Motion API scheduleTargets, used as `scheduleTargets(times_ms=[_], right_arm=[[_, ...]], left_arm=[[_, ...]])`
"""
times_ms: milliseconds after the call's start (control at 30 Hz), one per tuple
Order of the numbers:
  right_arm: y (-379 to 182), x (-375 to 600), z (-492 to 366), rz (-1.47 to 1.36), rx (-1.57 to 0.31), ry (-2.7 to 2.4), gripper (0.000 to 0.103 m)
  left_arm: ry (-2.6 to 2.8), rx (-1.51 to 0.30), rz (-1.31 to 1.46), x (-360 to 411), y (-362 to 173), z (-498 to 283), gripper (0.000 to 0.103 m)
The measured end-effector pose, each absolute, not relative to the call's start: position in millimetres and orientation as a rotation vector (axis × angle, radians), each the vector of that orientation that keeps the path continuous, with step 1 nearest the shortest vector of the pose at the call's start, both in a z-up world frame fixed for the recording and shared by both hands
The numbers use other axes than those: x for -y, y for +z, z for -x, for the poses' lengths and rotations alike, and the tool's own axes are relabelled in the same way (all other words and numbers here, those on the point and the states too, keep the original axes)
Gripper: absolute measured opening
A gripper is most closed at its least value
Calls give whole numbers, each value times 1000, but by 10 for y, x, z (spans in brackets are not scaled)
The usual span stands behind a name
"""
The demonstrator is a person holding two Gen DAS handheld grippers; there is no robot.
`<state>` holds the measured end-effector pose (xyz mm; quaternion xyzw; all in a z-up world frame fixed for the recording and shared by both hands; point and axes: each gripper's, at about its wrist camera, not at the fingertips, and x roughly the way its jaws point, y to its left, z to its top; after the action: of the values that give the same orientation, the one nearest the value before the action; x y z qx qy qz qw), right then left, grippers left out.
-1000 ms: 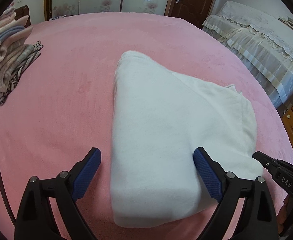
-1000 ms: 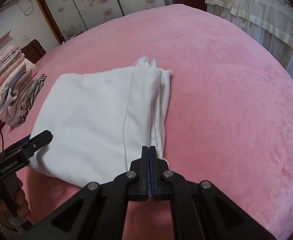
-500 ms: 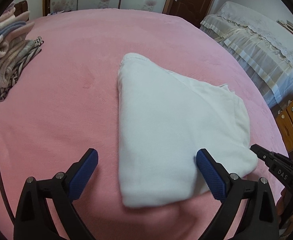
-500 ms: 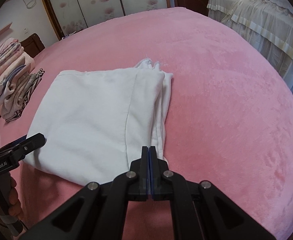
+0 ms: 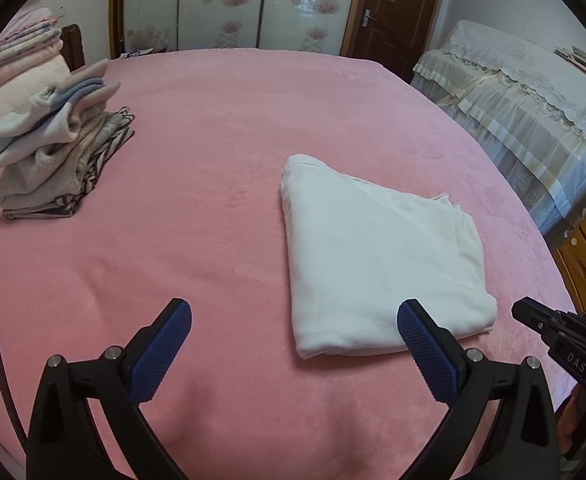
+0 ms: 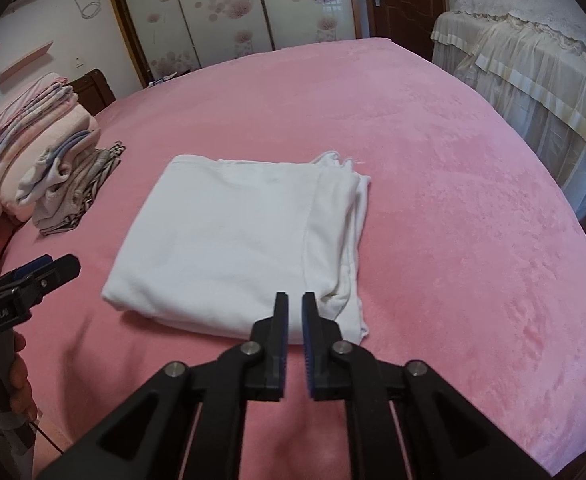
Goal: Fold small clothes
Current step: 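Fold the held edges over onto the sweatshirt and open both tools, then slide both tools under the folded white sweatshirt from its sides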
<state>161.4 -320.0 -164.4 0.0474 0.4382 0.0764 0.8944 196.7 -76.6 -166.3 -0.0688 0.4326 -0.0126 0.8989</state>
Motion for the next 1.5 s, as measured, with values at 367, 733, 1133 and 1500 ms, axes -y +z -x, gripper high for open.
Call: scheduleTargets(times_ms=[367,733,1133,1500], right_arm=[[-1380,3088,-1511,-21,-850,188,62],[-1507,3310,-2085,17,-896,157,65],[-1842,3609,-2551,-93,-988,215,70],[-2304,3679,-2771,-217,-1088,243,70]], left_arm=[[-69,-872,94,883,-1371,-2014,102],[-157,-927,103,988,-1555,-2684,102],[-170,-1116,95,887,-2012,-3354,102],[-209,-1185,178,853,-2484,-3499,102]])
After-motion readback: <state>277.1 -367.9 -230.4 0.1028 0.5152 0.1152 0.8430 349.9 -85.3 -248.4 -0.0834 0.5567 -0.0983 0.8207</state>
